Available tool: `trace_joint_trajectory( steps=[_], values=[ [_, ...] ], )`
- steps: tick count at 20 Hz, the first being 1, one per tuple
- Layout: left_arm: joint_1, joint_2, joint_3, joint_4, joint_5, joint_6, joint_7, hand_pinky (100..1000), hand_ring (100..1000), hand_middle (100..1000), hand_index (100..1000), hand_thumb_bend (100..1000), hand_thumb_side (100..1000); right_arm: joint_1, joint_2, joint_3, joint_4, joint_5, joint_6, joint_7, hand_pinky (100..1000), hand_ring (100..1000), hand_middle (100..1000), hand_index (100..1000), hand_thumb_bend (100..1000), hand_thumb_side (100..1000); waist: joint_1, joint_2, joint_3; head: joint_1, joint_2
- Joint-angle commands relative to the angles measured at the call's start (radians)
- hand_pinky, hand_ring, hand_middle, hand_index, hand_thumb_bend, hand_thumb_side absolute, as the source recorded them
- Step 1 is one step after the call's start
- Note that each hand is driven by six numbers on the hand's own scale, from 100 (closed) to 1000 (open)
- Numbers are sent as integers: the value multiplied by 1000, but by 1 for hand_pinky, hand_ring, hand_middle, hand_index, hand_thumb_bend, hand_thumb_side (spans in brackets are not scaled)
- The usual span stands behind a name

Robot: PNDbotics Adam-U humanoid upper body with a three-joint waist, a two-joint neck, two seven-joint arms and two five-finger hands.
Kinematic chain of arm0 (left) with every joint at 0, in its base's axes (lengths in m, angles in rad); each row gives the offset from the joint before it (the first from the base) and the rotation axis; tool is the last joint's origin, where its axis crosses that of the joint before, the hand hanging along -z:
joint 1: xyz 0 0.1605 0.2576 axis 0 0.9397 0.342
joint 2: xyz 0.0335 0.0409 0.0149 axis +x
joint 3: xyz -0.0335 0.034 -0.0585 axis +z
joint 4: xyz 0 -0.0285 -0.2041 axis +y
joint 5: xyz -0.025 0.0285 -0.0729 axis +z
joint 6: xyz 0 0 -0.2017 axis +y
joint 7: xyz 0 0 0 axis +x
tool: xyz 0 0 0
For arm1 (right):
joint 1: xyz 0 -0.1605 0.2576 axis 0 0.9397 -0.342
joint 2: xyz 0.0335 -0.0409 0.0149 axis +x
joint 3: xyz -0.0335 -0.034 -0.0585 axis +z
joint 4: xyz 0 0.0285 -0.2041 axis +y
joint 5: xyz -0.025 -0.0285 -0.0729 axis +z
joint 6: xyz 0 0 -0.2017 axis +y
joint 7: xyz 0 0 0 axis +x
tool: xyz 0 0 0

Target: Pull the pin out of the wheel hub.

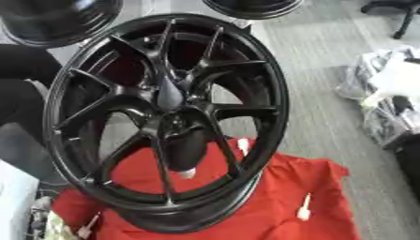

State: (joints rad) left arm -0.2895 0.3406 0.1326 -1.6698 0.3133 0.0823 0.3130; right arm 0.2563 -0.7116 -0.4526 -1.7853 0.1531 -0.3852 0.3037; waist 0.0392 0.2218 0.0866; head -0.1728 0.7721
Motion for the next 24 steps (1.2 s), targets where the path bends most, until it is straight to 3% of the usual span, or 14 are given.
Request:
trace_joint_trajectory(
  steps=[1, 11, 13, 14, 15, 17, 18, 20, 24],
  values=[
    [-12, 13, 8, -17, -1, -2, -1, 724, 702, 611, 669, 100, 745, 4, -5, -11, 38, 67, -22, -27, 1000, 995, 908, 995, 100, 356, -6, -15, 0, 3, -2],
    [-14, 14, 7, -19, -1, 0, 0, 723, 703, 610, 668, 100, 748, 20, 32, -22, 82, 93, -31, -28, 1000, 986, 902, 1000, 100, 301, -9, -8, -3, -4, -2],
    [-15, 14, 7, -20, -1, 0, 0, 723, 703, 610, 668, 100, 746, 21, 37, -22, 82, 82, -25, -28, 1000, 975, 893, 1000, 100, 163, -10, -8, -3, -5, -2],
    [-15, 14, 7, -21, -2, -1, 0, 723, 703, 610, 668, 100, 746, 22, 39, -20, 81, 66, -19, -28, 1000, 970, 882, 1000, 100, 163, -11, -8, -2, -7, -2],
    [-16, 14, 7, -22, -3, -1, 0, 724, 704, 611, 669, 100, 744, 23, 42, -16, 81, 37, -8, -30, 1000, 956, 854, 977, 100, 382, -11, -8, -1, -11, -2],
    [-20, 17, 7, -26, -11, -4, 0, 724, 705, 614, 675, 100, 733, 21, 47, -9, 72, -65, 24, -49, 988, 923, 817, 942, 100, 608, -12, -9, 2, -27, -2],
    [-25, 24, 7, -29, -17, -8, 0, 724, 707, 617, 682, 100, 725, 19, 49, -8, 62, -136, 39, -70, 986, 915, 808, 936, 100, 642, -12, -11, 4, -38, -2],
    [-38, 61, 16, -33, -36, -24, 8, 724, 714, 648, 715, 100, 713, 15, 48, -16, 37, -295, 48, -130, 986, 916, 813, 937, 100, 572, -13, -19, 7, -60, -2],
    [-28, 154, 77, 26, -77, -65, 75, 731, 743, 713, 755, 178, 790, 48, 42, -68, 24, -494, -20, -222, 987, 888, 828, 954, 100, 530, -16, -46, 14, -81, -2]
  ],
)
